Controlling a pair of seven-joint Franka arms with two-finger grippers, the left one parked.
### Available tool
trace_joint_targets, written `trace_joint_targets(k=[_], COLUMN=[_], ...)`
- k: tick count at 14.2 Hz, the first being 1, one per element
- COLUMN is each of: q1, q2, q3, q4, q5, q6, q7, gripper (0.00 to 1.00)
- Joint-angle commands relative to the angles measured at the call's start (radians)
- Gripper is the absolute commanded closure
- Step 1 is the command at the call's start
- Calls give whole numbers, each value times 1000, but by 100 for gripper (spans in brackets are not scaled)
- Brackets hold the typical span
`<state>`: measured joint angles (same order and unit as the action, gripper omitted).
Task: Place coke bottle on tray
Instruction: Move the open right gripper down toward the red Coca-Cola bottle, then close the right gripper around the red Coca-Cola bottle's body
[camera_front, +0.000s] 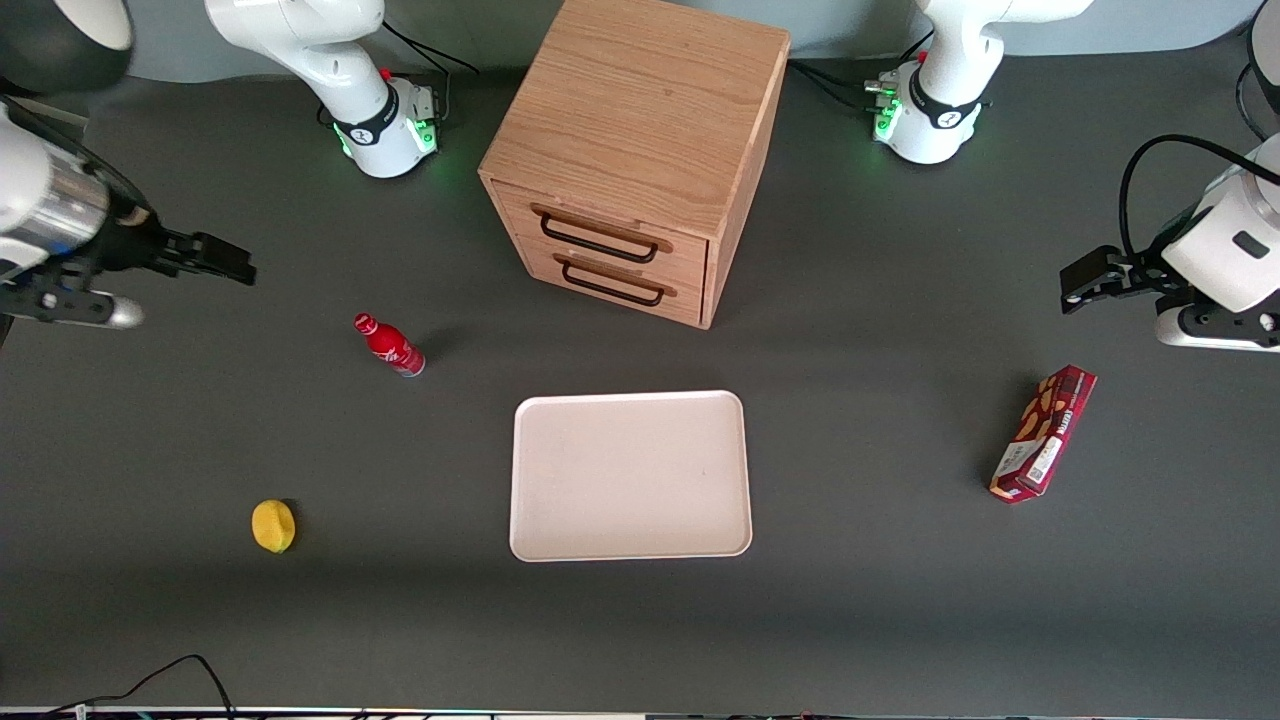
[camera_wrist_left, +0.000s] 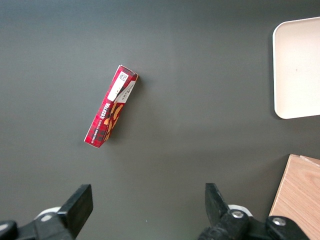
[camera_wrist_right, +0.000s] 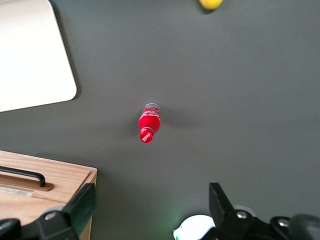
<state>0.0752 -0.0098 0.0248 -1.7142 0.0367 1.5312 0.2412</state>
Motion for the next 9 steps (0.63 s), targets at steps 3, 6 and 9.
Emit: trace_joint_targets(k=[3, 6, 9], q1=[6, 6, 6], q2=[-44, -30, -29], q3=[90, 96, 96], q4=[-402, -553, -663], q5=[20, 17, 5], q6=[401, 630, 777], q7=[113, 115, 109], gripper=[0, 0, 0])
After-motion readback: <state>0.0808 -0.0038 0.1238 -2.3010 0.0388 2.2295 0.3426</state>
